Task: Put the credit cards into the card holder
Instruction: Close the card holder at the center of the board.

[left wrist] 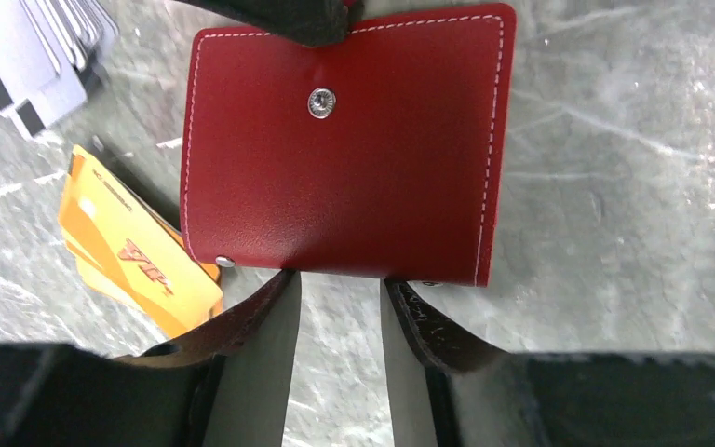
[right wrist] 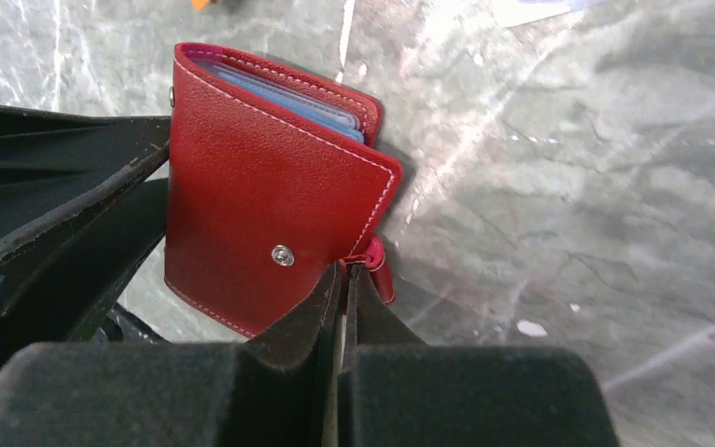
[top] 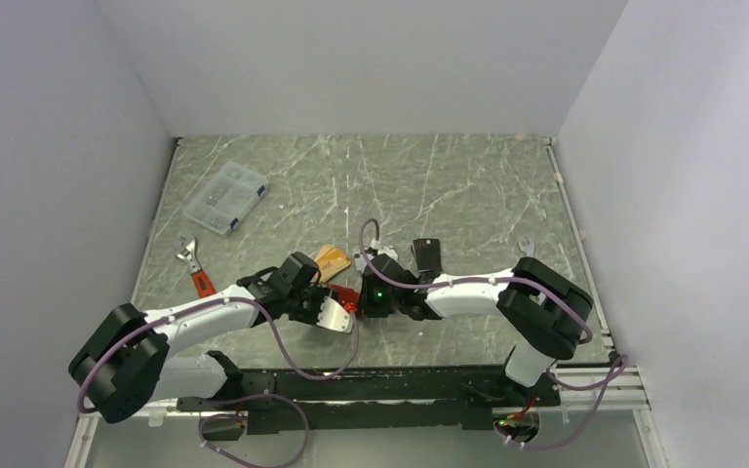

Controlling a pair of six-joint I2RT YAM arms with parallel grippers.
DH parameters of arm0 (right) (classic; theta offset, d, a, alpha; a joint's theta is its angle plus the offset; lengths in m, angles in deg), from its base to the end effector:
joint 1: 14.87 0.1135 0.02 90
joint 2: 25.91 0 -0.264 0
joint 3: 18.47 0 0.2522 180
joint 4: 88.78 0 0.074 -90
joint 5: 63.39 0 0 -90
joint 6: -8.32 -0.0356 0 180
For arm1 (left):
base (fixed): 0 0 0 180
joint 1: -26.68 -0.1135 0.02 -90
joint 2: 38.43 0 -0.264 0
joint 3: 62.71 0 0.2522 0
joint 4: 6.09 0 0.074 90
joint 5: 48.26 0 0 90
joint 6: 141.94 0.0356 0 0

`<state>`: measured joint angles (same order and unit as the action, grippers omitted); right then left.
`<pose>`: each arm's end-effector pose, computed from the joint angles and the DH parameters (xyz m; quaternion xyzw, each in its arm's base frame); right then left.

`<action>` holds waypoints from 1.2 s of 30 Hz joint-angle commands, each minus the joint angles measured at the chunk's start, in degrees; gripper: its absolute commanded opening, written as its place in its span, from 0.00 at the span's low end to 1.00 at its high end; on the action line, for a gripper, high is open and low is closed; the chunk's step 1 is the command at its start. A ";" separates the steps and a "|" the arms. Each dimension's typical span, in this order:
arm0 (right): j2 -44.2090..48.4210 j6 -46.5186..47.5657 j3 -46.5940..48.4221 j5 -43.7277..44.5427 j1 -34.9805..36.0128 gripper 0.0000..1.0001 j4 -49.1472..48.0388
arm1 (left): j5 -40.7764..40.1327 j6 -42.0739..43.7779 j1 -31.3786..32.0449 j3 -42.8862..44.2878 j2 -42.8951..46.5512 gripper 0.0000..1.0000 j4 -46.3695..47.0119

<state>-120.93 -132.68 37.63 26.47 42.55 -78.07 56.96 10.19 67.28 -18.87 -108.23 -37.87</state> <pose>0.1670 0.2615 0.1345 -0.0530 0.9371 0.2806 0.2009 0.1560 -0.1460 0.1592 0.7668 0.5658 -0.0735 0.2943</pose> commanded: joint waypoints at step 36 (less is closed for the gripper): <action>31.30 10.56 -7.64 -4.21 -22.29 0.43 30.95 | -2.84 -8.87 20.01 11.72 -14.68 0.36 10.21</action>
<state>-93.24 -123.81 27.89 25.09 21.88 -48.47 55.82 -0.71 85.92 -6.78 -124.45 -32.63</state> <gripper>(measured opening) 0.384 0.361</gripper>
